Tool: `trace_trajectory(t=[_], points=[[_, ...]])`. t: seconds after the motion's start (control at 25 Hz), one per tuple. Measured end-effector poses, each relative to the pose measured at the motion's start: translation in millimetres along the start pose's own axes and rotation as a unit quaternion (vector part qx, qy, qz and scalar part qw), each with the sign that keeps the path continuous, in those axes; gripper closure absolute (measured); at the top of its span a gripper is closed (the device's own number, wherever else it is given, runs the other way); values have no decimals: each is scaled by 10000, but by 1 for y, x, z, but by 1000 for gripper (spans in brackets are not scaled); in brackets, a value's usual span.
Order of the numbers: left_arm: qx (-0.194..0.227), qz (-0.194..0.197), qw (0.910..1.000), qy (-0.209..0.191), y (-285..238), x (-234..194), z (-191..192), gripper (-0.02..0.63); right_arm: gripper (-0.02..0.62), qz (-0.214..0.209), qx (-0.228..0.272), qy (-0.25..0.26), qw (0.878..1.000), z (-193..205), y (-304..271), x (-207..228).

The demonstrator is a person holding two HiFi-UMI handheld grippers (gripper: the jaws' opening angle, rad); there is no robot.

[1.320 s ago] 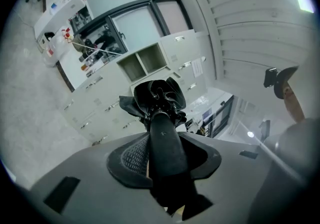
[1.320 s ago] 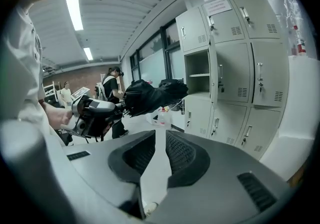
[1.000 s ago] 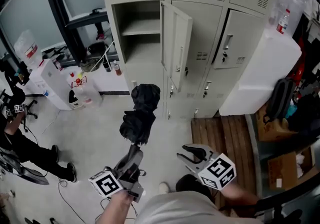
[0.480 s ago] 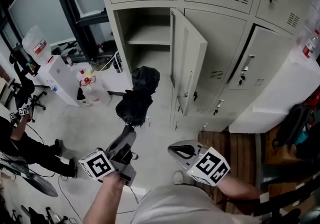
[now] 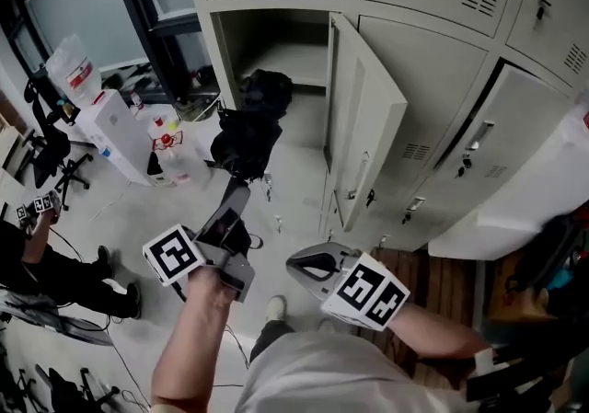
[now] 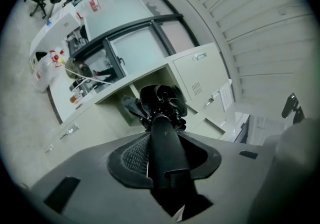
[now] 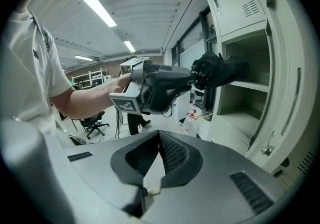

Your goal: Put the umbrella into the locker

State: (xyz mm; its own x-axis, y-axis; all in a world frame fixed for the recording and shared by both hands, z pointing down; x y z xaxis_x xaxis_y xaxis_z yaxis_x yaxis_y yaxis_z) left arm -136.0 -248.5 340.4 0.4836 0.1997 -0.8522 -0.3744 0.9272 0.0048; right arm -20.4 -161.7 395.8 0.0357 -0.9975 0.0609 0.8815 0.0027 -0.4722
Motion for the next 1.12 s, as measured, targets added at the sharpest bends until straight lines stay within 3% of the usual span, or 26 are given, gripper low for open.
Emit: trace_trajectory(t=[0.24,0.4,0.6,1.12], points=[[88,186,9990,-395,-55,5,-57,446,580,54,-278,16,9996,-21,-29,32],[80,87,9980,-620,-95,0,-88,446,580,217,-286,-41,9993,-37,-43,57],[-16,113,9988,-479,-146,-1,-109,446,580,362,-345,-280,9984,-38,-59,76],[-279,-207,9947,-970,-275,3,-150,446,580,791,-508,-643,9935,-41,-71,104]])
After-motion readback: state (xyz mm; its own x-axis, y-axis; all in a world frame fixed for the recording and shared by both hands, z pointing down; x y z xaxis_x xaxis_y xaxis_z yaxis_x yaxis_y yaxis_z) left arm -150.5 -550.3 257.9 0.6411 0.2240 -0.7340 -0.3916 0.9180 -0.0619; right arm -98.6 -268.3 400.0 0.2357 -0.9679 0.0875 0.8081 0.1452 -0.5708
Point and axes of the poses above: the fingertips, and each gripper's own axes: y backward along the fingers, x to its right, z out of its underside, the point moved 2 cm from there along y, backward along the fingers, and after that the axes turned 6 degrees about -z, right-handed, at the moved point
